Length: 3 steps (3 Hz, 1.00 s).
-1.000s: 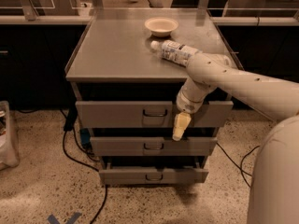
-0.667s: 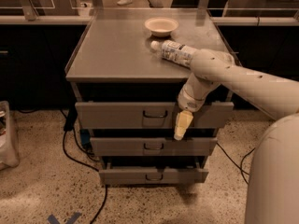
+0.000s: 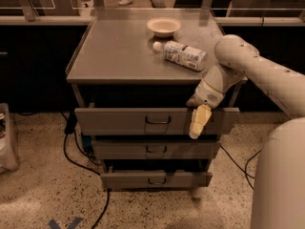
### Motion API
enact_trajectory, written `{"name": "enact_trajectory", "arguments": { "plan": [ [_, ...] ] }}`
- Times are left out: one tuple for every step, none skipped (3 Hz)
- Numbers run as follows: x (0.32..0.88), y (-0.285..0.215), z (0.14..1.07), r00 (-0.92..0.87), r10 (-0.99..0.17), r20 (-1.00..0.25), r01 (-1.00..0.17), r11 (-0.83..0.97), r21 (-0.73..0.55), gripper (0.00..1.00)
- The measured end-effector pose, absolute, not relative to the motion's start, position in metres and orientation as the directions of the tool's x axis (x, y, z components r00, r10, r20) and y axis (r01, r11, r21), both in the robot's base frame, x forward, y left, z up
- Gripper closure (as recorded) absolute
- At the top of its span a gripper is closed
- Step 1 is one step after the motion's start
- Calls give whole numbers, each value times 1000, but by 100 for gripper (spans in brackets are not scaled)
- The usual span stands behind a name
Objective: Open top drawer
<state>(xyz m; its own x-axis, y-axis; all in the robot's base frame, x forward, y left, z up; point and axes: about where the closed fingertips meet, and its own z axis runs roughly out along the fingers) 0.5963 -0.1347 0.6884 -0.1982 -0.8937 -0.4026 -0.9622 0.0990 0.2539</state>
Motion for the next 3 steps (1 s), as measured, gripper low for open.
{"name": "enact_trajectory", "arguments": {
  "plan": [
    [586,-135,693,-202,-891,-407,-952,81,295,0],
    [584,-134,691,-201,-893,-402,-951,79,299,0],
    [578,-130,685,-198,-900,-387,-947,74,312,0]
  ]
}}
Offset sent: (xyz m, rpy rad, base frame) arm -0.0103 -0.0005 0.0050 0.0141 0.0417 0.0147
